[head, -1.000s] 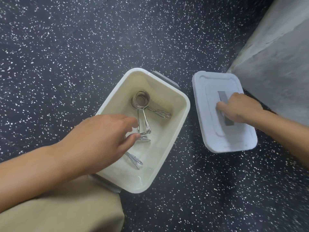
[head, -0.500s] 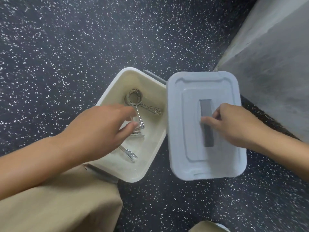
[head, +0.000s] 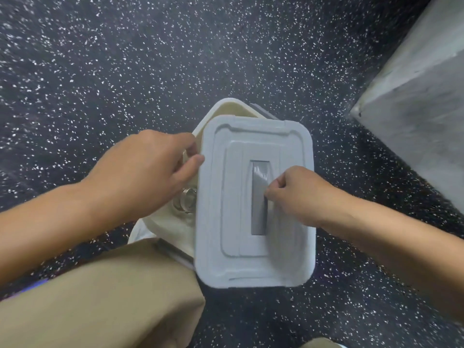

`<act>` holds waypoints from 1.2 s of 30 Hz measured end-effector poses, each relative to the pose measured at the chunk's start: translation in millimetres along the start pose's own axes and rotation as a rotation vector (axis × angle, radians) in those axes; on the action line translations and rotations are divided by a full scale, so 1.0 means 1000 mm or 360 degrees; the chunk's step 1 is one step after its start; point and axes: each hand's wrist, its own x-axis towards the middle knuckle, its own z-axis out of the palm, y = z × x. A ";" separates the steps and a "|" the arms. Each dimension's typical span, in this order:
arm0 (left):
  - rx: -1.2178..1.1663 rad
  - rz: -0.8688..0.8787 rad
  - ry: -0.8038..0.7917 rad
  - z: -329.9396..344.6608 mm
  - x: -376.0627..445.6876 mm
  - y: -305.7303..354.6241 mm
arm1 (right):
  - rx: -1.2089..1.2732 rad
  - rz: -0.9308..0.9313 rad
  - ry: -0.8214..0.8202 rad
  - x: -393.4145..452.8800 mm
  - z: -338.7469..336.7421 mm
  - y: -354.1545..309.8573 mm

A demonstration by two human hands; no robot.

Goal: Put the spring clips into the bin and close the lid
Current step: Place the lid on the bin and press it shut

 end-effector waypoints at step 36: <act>0.0656 0.1064 -0.0380 0.073 -0.056 -0.041 | -0.0414 -0.0260 0.0728 0.087 -0.001 -0.015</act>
